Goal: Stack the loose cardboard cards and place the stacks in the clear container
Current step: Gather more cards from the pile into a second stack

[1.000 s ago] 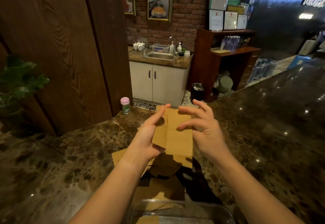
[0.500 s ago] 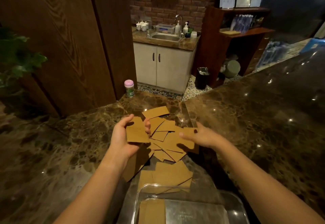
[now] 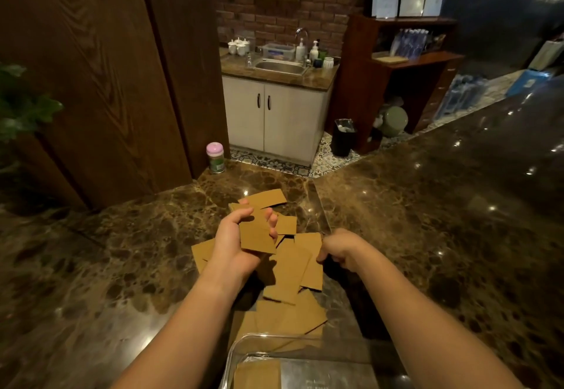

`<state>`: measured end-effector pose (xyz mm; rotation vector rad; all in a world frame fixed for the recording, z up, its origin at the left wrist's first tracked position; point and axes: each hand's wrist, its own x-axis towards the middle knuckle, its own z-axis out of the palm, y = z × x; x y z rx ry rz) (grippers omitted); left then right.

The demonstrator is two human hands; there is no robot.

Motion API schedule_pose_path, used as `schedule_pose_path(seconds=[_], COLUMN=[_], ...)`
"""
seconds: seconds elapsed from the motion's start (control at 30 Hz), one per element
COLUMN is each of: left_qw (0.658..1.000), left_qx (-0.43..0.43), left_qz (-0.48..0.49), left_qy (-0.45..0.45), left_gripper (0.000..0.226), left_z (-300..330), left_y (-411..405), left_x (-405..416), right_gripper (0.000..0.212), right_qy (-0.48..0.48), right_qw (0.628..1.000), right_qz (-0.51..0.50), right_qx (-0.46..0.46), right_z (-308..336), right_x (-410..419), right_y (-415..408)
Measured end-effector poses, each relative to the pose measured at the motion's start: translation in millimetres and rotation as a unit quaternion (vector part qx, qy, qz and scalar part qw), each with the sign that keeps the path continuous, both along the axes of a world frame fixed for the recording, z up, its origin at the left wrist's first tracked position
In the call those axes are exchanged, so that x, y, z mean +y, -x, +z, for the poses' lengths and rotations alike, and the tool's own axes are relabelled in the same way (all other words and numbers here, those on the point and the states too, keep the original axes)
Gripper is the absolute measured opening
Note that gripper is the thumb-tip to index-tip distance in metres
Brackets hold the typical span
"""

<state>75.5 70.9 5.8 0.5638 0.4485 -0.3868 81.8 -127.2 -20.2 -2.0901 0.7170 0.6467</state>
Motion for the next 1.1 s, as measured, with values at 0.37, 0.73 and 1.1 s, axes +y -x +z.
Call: schedule_pose_path(seconds=[0.37, 0.73, 1.1], left_qw=[0.998, 0.990, 0.962], left_qx=[0.006, -0.117, -0.230], left_qz=[0.059, -0.040, -0.095], left_qy=[-0.015, -0.070, -0.114], left_gripper=[0.033, 0.042, 0.065], left_z=[-4.1, 18.4, 51.2], left_y=[1.4, 15.5, 42.2], left_x=[7.5, 12.3, -25.8], right_gripper=[0.103, 0.020, 0.025], right_qy=[0.039, -0.287, -0.384], right_qw=[0.998, 0.917, 0.829], right_qz=[0.057, -0.176, -0.245], right_qx=[-0.016, -0.214, -0.325], right_z=[-18.8, 63.2, 103.0], right_x=[46.0, -8.8, 25.8], right_y=[1.4, 41.9, 80.2])
